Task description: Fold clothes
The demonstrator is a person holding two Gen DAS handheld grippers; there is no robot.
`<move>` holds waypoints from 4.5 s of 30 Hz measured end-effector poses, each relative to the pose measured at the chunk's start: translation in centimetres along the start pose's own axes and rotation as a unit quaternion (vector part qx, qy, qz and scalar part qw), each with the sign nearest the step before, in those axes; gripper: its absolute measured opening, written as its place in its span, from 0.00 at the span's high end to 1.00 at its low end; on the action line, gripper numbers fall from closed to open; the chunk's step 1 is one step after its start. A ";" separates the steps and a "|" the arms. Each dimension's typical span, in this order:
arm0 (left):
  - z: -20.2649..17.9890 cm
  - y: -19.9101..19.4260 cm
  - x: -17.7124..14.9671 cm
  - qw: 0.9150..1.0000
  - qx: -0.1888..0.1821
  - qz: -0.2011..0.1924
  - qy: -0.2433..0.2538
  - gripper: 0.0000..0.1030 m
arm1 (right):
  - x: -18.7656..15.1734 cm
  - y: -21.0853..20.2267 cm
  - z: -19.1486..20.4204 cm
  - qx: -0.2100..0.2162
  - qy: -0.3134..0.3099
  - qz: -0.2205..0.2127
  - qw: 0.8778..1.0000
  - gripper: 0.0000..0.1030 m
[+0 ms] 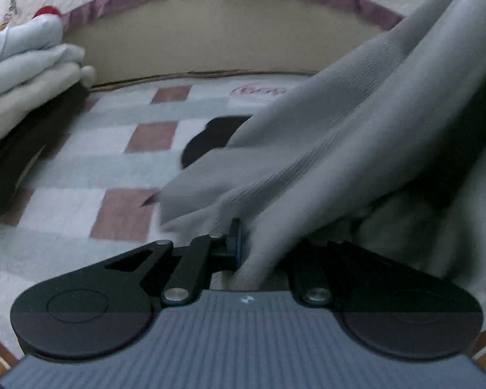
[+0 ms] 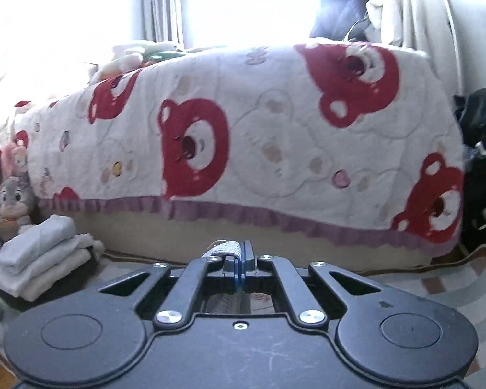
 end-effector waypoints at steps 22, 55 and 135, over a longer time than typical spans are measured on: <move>13.4 -10.1 5.8 0.969 0.196 -0.117 -0.094 0.44 | -1.8 0.4 -7.7 -0.072 0.055 -0.037 0.995 1.00; 10.8 -5.0 -6.8 0.977 0.002 0.100 -0.187 0.90 | -21.0 2.2 -19.2 -0.181 0.085 0.135 0.970 1.00; 10.1 -12.3 -8.6 0.988 -0.008 0.153 0.017 0.86 | -32.2 -3.0 -15.7 -0.090 -0.151 0.205 0.963 0.62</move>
Point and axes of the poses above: each gripper's, at about its wrist camera, not at the fingertips, and y roughly the way its jaws point, z to its left, x to its top, the point moved 8 cm from there along y, roughly the way its jaws point, and after that the axes turned 9 degrees about -x, right-handed, at the moved point
